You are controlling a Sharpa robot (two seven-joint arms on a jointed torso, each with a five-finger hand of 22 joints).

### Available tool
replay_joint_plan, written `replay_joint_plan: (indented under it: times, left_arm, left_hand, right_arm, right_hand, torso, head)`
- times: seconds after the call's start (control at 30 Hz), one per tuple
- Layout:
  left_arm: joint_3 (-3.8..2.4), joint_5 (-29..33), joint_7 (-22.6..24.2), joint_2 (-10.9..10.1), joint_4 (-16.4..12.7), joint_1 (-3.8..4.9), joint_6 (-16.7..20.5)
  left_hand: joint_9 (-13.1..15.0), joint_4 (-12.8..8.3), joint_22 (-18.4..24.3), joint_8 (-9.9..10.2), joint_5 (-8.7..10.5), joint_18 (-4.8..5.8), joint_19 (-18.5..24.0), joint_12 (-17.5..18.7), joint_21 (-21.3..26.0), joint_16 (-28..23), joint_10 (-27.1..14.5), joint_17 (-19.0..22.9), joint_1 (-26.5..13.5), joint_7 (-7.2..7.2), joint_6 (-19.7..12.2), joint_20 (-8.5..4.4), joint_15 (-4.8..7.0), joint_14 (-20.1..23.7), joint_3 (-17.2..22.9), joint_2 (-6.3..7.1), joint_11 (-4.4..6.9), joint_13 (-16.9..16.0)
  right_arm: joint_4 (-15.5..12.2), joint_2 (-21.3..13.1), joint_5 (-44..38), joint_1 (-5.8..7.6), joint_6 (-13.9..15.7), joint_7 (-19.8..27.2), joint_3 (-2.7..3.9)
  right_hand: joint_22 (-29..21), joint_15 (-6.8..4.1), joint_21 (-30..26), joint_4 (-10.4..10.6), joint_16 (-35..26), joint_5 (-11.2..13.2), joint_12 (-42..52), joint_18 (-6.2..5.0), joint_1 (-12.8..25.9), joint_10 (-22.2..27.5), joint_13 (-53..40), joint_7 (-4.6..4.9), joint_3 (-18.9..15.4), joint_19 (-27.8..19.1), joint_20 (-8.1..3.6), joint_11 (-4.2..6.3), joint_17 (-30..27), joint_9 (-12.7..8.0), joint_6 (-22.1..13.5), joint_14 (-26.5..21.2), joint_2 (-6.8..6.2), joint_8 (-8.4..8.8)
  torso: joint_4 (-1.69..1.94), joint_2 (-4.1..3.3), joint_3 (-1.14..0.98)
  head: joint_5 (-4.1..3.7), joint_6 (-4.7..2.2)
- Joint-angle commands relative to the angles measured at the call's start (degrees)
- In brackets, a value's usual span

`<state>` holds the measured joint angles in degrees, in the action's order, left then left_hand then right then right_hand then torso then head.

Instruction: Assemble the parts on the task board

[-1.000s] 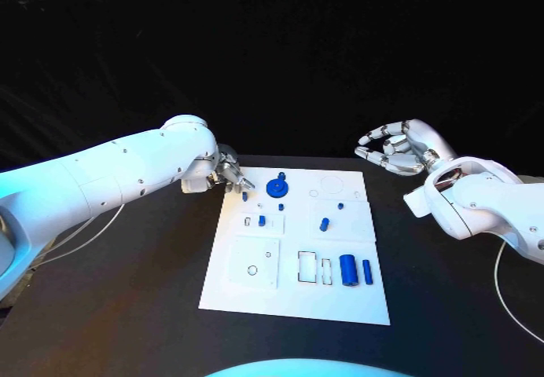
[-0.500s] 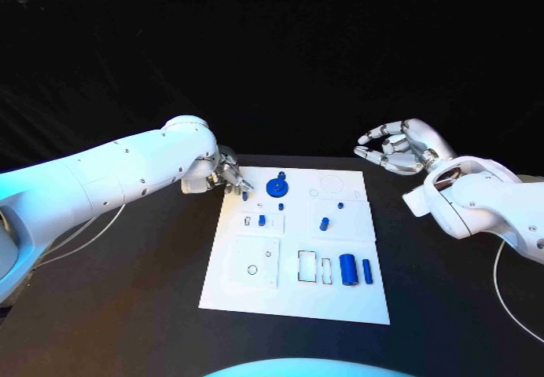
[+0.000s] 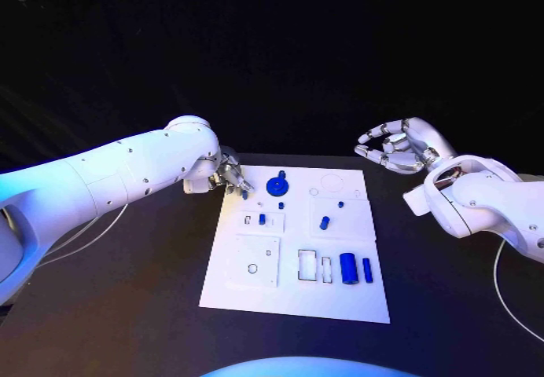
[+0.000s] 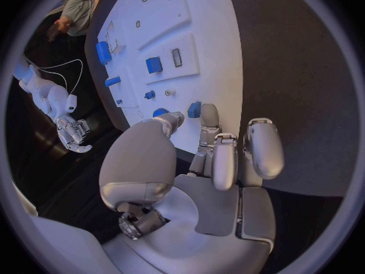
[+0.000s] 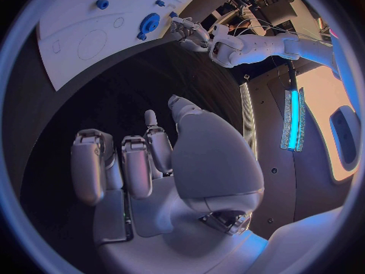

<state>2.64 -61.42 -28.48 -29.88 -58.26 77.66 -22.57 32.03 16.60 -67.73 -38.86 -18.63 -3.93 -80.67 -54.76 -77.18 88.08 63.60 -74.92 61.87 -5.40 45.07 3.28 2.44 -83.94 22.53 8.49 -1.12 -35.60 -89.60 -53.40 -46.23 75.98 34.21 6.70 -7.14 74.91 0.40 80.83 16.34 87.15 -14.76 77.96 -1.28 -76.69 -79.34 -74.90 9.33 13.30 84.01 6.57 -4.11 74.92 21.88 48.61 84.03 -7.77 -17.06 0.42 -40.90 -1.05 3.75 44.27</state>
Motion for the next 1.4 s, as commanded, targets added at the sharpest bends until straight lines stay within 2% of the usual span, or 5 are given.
replay_joint_plan:
  times: [0.03,0.37,0.63,1.1,1.4]
  left_arm:
    - [-0.01,0.59,0.55,0.18,0.00,-0.02,-0.81]
    - [0.00,1.04,0.62,0.19,-0.06,-0.04,-0.64]
    - [0.01,2.27,1.02,0.17,0.15,-0.05,0.34]
    - [0.18,4.90,1.88,-0.73,-0.48,-0.05,2.58]
    - [0.07,9.42,3.49,-5.91,-7.87,-0.03,7.68]
  left_hand:
    - [0.02,-0.35,-0.14,-0.51,-0.10,-0.62,-0.33,-0.30,-0.34,0.25,0.38,-12.42,1.61,0.00,0.64,-0.29,0.24,-5.22,-0.13,-0.22,0.11,0.12]
    - [0.83,-0.95,-0.32,-2.15,-0.18,-0.60,-0.31,-0.68,-0.42,0.21,0.62,-12.32,6.25,0.69,0.96,-0.63,0.76,-5.19,1.21,-1.81,0.71,-0.11]
    - [1.78,-4.60,-0.72,-3.63,-0.26,-0.54,-0.34,-0.41,-0.59,0.24,0.60,-12.35,12.94,0.73,-0.65,-0.86,0.90,-5.20,8.27,-3.03,0.89,0.42]
    - [3.35,-11.29,-1.50,-6.36,-0.74,-0.45,-0.53,-1.49,-1.05,0.31,2.36,-12.40,10.60,0.50,-0.57,-0.62,0.89,-5.24,22.16,0.41,0.83,-0.45]
    - [3.13,-14.02,-3.21,-6.56,-2.40,-0.13,-1.34,-3.41,-2.10,0.46,5.48,-12.65,8.19,1.13,1.80,-1.01,1.43,-5.33,26.00,2.81,1.46,-3.12]
  right_arm:
    - [-0.05,0.05,-0.19,-0.03,-0.61,0.47,0.01]
    - [-0.01,0.08,-0.19,-0.03,-0.60,0.51,0.01]
    - [0.00,0.07,-0.19,-0.03,-0.55,0.54,0.01]
    - [0.01,-0.01,-0.19,-0.03,-0.50,0.61,0.01]
    - [-0.02,-0.25,-0.18,-0.03,-0.40,0.61,0.01]
  right_hand:
    - [7.88,-0.41,-0.22,0.02,-0.21,0.12,-0.29,-1.17,0.53,0.31,-2.54,-0.27,0.29,0.66,-0.57,-0.12,7.06,-0.05,-0.16,4.08,0.17,-0.19]
    - [7.88,-0.42,-0.23,-0.01,-0.22,0.05,-0.22,-1.17,0.51,0.24,-2.60,-0.28,0.39,0.67,-0.59,-0.10,7.05,-0.06,-0.16,4.08,0.22,-0.25]
    - [7.88,-0.42,-0.23,-0.01,-0.22,0.05,-0.22,-1.17,0.51,0.24,-2.60,-0.28,0.39,0.67,-0.59,-0.10,7.05,-0.06,-0.16,4.08,0.22,-0.25]
    - [7.82,-0.43,-0.31,-0.02,-0.24,0.02,-0.19,-1.19,0.53,0.20,-2.64,-0.28,0.44,0.63,-0.60,-0.10,7.02,-0.07,-0.16,4.08,0.22,-0.30]
    - [7.81,-0.43,-0.33,0.00,-0.24,0.01,-0.16,-1.19,0.57,0.18,-2.66,-0.28,0.45,0.63,-0.60,-0.10,7.02,-0.08,-0.16,4.08,0.22,-0.33]
  torso:
    - [0.01,0.03,0.00]
    - [-0.02,0.06,-0.02]
    - [0.02,0.06,-0.01]
    - [0.12,0.16,-0.01]
    - [0.13,0.17,-0.02]
  head:
    - [0.00,0.10]
    - [-0.02,0.15]
    - [-0.02,0.25]
    - [0.20,0.13]
    - [0.51,0.14]
